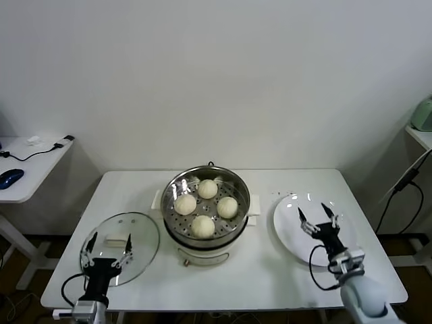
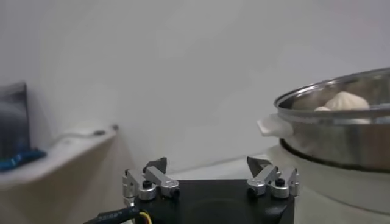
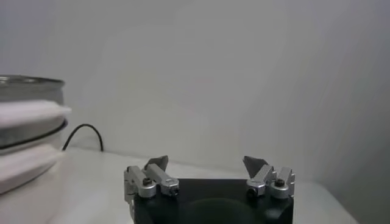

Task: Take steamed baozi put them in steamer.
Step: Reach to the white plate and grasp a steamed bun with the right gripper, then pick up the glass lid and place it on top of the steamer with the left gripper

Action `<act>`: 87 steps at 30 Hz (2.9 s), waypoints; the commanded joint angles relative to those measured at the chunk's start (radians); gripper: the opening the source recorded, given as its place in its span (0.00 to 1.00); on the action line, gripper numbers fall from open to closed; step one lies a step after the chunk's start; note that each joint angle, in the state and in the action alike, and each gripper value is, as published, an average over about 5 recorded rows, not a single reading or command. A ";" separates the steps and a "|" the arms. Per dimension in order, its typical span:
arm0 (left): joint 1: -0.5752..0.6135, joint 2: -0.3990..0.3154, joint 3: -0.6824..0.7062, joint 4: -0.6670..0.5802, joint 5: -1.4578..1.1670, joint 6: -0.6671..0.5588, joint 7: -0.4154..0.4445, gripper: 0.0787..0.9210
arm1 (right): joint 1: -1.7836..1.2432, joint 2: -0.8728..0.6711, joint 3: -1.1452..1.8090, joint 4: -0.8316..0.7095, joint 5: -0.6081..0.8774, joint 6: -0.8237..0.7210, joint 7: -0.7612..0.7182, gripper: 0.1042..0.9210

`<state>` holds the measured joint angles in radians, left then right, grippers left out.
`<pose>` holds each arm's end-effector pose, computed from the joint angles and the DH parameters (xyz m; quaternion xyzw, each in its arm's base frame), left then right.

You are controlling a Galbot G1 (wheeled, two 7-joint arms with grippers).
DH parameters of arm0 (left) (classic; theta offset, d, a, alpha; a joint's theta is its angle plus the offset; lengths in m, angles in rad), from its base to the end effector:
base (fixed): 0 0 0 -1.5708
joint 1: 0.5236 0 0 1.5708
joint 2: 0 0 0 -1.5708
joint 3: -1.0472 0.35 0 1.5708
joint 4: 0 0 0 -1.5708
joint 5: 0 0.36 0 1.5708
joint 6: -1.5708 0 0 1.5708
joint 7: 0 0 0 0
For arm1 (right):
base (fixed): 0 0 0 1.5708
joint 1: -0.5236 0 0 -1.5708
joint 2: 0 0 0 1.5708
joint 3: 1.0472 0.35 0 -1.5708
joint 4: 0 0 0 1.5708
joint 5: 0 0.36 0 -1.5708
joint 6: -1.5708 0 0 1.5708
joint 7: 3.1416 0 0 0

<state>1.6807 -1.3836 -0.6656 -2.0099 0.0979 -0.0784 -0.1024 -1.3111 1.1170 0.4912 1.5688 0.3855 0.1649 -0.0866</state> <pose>0.1505 0.0820 -0.3400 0.0526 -0.9836 -0.1671 0.0433 0.2638 -0.1433 -0.4031 0.0645 -0.9958 0.0278 0.0582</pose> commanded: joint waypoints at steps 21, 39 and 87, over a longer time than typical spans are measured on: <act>-0.158 0.147 -0.002 0.568 1.137 -0.112 -0.447 0.88 | -0.222 0.189 0.075 0.089 -0.113 0.015 0.055 0.88; -0.313 0.143 0.018 0.661 1.199 -0.046 -0.447 0.88 | -0.226 0.198 0.088 0.082 -0.126 0.018 0.059 0.88; -0.260 0.149 0.018 0.413 1.086 0.043 -0.267 0.06 | -0.249 0.195 0.091 0.129 -0.144 -0.004 0.043 0.88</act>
<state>1.3644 -1.2535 -0.6333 -1.3921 1.2810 -0.0721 -0.4508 -1.5450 1.3141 0.5705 1.6634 0.2428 0.1708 -0.0384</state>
